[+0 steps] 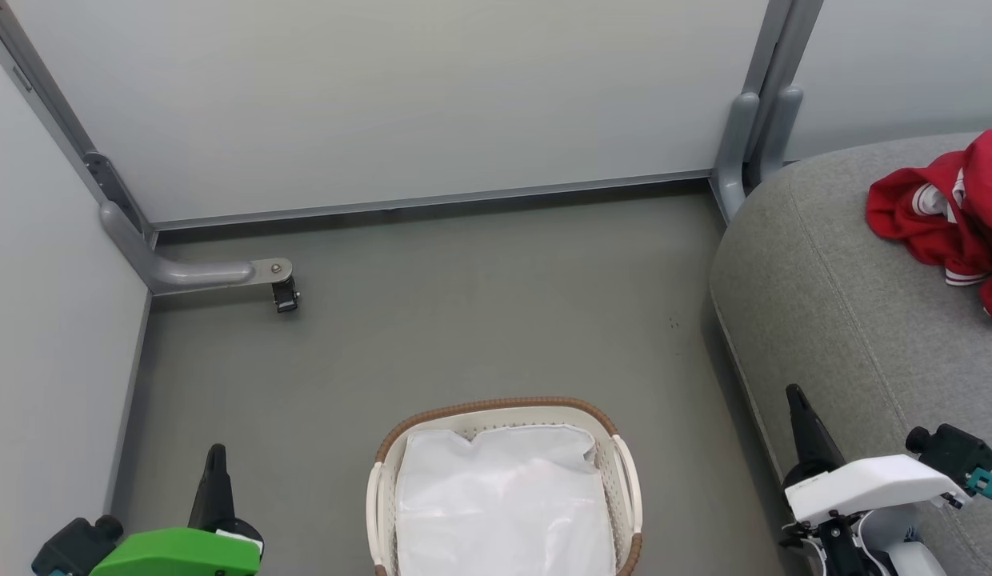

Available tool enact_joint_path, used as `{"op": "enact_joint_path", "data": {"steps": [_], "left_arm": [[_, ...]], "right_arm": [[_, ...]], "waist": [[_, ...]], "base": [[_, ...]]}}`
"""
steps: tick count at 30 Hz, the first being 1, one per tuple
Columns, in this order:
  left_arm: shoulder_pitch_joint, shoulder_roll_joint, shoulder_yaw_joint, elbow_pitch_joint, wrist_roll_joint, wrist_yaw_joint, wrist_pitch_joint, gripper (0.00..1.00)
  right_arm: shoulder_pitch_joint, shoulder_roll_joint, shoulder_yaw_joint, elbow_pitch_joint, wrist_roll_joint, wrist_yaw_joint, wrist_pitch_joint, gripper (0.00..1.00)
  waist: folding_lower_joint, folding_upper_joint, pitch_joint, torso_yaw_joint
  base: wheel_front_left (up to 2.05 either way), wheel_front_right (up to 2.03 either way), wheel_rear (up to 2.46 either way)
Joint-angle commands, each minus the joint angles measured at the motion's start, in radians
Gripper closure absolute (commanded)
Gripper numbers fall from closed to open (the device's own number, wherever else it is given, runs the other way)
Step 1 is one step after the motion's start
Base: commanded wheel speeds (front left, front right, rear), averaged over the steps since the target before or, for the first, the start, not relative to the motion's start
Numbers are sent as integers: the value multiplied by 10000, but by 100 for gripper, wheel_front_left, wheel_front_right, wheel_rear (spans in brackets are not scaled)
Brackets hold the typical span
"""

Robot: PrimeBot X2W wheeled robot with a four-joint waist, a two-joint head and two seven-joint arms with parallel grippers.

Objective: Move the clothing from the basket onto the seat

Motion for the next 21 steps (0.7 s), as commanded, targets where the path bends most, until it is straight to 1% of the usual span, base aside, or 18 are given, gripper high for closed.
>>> {"op": "enact_joint_path", "data": {"steps": [1, 21], "left_arm": [[-311, 35, 64, -137, -275, -44, 82, 100], [-685, 2, 353, -127, -2198, -191, 671, 100]], "right_arm": [[-198, -82, -65, -140, 316, -3, 66, 100], [-295, -102, -396, -205, 2508, -5, 646, 100]], "waist": [[0, 0, -1, -1], [0, 0, -25, -26]], "base": [[0, 0, 0], [0, 0, 0]]}}
